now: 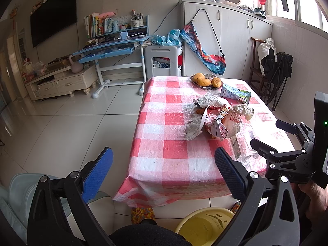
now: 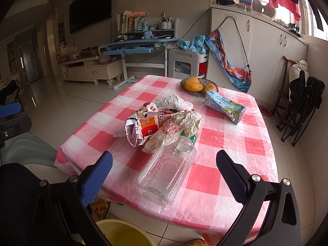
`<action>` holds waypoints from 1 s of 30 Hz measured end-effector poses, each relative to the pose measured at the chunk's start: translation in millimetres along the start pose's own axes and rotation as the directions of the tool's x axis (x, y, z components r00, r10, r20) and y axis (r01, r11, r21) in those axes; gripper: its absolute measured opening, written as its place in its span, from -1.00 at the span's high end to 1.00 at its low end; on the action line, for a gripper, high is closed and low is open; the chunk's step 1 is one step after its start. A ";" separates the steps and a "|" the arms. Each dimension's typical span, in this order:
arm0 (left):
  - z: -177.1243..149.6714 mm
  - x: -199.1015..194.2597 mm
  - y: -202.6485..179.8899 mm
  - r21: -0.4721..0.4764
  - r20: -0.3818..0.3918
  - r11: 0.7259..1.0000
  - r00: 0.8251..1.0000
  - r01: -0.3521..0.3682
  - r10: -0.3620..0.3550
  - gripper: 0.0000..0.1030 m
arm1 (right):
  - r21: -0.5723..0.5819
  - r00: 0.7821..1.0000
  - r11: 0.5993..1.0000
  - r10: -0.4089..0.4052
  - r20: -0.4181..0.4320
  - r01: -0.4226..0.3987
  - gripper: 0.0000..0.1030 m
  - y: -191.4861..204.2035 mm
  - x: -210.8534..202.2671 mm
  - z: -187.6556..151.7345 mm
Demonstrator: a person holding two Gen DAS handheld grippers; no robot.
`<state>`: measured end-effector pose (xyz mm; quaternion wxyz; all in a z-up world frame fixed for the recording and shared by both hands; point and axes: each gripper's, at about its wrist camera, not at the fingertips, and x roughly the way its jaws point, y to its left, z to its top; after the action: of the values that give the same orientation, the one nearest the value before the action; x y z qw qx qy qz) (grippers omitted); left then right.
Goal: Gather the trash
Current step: 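Move the right tool toward the clear plastic bottle on the table, then close the right tool around the clear plastic bottle and lift it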
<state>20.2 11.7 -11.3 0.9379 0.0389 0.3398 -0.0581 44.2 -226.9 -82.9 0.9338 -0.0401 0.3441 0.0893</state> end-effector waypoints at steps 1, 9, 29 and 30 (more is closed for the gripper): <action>-0.1 0.0 -0.3 0.000 0.000 1.000 1.000 0.000 0.000 -0.86 | 0.000 1.000 1.000 0.000 0.000 0.000 -0.89 -0.2 -0.1 0.1; -0.2 0.0 -0.5 0.000 0.000 1.000 1.000 0.001 -0.001 -0.86 | 0.000 1.000 1.000 0.000 0.000 0.000 -0.89 -0.5 0.0 0.5; 1.7 2.7 23.7 -0.080 -0.021 0.997 0.999 0.023 -0.025 -0.86 | 0.048 0.998 0.998 -0.038 -0.057 0.041 -0.89 -5.4 12.3 -6.3; 1.8 4.0 26.6 -0.094 -0.028 0.995 0.999 0.029 -0.032 -0.86 | 0.060 0.997 0.997 -0.036 -0.071 0.040 -0.89 -8.3 14.4 -6.5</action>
<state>27.9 37.5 -11.6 0.9326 -0.0095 0.3564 -0.0560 52.4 -234.0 -97.2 0.9236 -0.0209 0.3781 0.0594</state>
